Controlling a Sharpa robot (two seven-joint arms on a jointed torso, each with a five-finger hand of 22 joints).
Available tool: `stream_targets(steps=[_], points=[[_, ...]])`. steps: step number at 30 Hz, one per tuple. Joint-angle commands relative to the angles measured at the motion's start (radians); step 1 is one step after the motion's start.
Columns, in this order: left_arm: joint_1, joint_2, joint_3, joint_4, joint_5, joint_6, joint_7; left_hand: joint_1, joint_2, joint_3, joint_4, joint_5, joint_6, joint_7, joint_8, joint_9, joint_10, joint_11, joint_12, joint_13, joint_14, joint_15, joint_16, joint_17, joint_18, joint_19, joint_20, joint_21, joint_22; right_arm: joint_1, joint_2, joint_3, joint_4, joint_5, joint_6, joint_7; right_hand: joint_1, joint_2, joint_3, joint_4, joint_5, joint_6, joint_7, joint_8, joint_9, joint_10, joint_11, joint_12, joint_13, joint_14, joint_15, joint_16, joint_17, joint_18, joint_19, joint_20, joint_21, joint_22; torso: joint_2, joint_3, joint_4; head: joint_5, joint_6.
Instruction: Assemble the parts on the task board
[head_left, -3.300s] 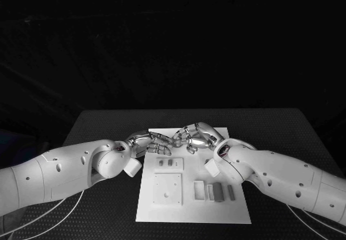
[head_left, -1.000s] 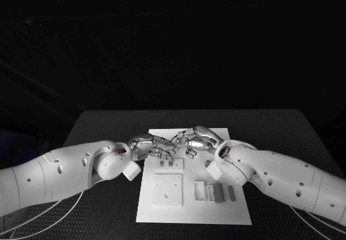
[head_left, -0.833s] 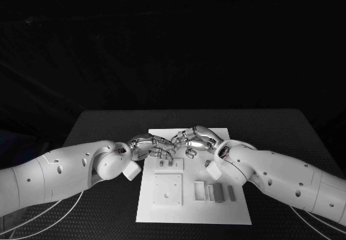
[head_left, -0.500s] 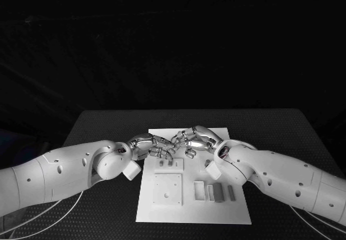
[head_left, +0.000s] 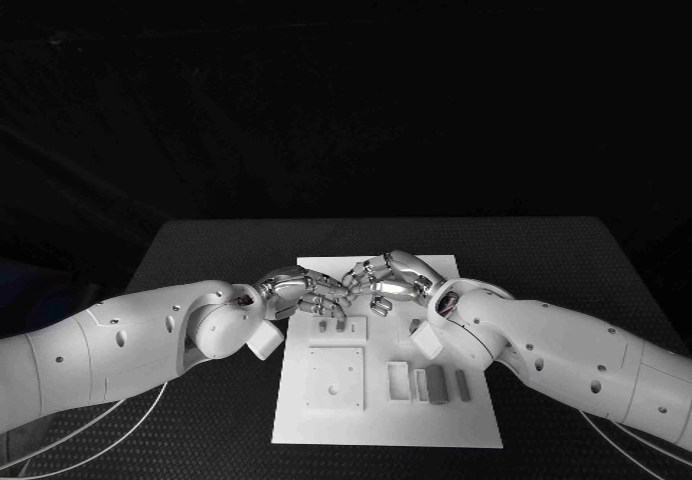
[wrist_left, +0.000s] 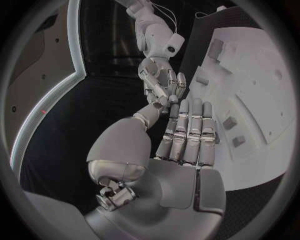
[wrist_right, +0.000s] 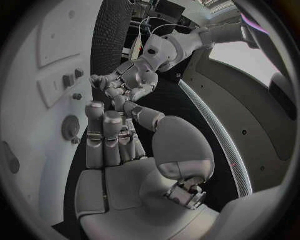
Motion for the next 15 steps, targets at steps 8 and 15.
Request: stream_targets(steps=[8,15], points=[[0.001,0.01,0.001,0.014,0.001,0.016,0.017,0.016,0.005,-0.002,0.0,0.0,0.02,-0.003,0.007,-0.002,0.023,-0.004,0.008,0.009,0.013,-0.003,-0.001,0.006,-0.008,0.004,-0.003,-0.003,-0.003,-0.001,0.006,0.0,0.001,-0.013,0.004,-0.004,-0.002,0.001,0.008,0.0,0.003,0.007,0.0,0.007,0.002,0.006,-0.002,-0.005,-0.003,0.001,-0.003,0.004,0.002,0.101,0.002,-0.006,0.002,0.019,0.0,0.0004,0.0001,-0.002,-0.001],[0.001,0.011,0.001,0.015,0.001,0.013,0.017,0.019,0.006,-0.006,0.0,0.0,0.03,-0.003,0.008,-0.004,0.034,-0.006,0.015,0.021,0.025,-0.008,0.007,0.016,-0.008,0.005,-0.003,-0.003,-0.005,-0.001,0.009,0.0,-0.004,-0.014,0.007,-0.007,-0.002,0.0,0.008,-0.001,0.003,0.007,-0.001,0.007,0.002,0.007,-0.002,-0.005,-0.003,0.001,-0.003,0.004,0.002,0.101,0.002,-0.006,0.002,0.019,0.0,0.0003,-0.0002,-0.002,-0.002]])
